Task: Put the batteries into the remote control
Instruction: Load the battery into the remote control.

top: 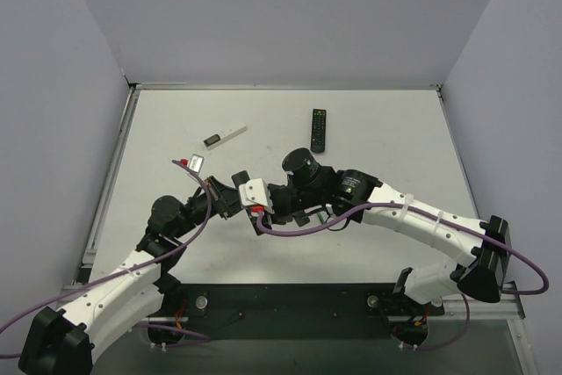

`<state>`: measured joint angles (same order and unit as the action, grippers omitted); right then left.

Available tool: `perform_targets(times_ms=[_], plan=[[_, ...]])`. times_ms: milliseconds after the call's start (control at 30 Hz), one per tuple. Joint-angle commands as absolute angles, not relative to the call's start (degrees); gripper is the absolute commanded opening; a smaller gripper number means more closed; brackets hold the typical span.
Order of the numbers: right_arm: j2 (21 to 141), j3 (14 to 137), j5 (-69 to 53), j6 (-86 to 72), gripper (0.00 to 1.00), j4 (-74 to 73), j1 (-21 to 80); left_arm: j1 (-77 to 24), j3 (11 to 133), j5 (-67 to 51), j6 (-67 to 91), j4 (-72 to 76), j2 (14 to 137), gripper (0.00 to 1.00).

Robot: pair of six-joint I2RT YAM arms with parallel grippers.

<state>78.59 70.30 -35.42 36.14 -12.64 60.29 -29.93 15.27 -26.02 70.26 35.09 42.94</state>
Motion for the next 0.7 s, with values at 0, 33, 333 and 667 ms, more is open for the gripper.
perform_targets(times_ms=[0, 33, 333, 667], plan=[[78.8, 71.2, -38.1, 37.4, 0.22, -12.3, 59.9, -29.8, 17.8, -26.4, 70.9, 38.6, 42.5, 0.0], [78.8, 71.0, -38.1, 37.4, 0.22, -12.3, 59.9, -29.9, 17.6, -26.3, 71.3, 39.0, 42.5, 0.0], [77.5, 66.5, -38.2, 35.4, 0.16, -10.3, 59.9, -29.8, 15.9, -23.5, 77.1, 46.9, 42.3, 0.0], [74.2, 57.1, -35.4, 29.4, 0.11, -0.4, 59.9, -29.8, 15.6, -18.5, 80.2, 50.7, 40.0, 0.0]])
